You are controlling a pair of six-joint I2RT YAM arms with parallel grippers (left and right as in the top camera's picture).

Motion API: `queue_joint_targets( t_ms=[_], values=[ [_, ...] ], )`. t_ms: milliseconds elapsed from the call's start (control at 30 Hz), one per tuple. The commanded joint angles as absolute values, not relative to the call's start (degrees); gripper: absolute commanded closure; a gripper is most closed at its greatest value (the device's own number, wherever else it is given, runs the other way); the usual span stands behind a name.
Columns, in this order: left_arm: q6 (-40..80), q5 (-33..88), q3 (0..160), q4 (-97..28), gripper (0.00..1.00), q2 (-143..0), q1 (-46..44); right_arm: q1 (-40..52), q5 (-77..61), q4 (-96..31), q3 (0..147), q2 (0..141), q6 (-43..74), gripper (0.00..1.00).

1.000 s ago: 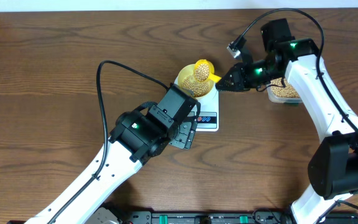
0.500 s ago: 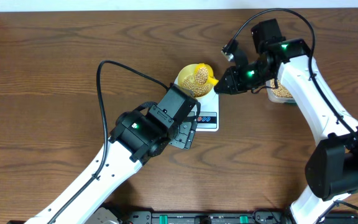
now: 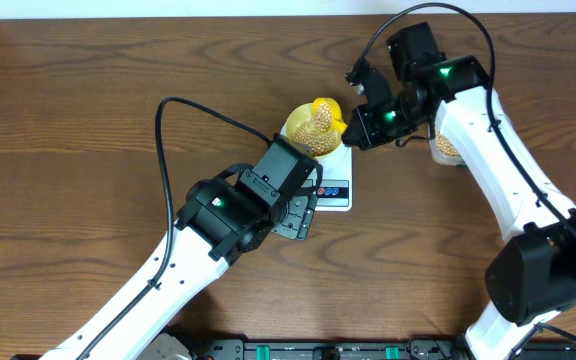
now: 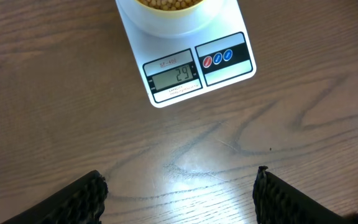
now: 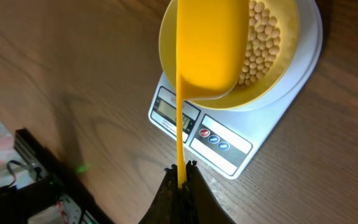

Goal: Scoop item into bowl and weigh 50g on scale

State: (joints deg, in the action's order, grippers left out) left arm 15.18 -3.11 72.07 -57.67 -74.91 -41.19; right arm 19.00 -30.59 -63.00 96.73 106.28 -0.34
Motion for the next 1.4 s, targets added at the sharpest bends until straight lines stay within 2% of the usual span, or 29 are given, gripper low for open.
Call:
queue_joint_targets(
  t_ms=[0,1367],
  values=[
    [14.70,-3.05,73.19,-57.78,0.22,-75.13,-41.06,19.88,-28.36,-63.20,98.54,106.72,-0.05,0.99],
    [14.70,-3.05,73.19,-57.78,0.22,-75.13,-41.06,25.93,-13.43,-63.68,99.81,106.72,-3.51,0.99]
  ],
)
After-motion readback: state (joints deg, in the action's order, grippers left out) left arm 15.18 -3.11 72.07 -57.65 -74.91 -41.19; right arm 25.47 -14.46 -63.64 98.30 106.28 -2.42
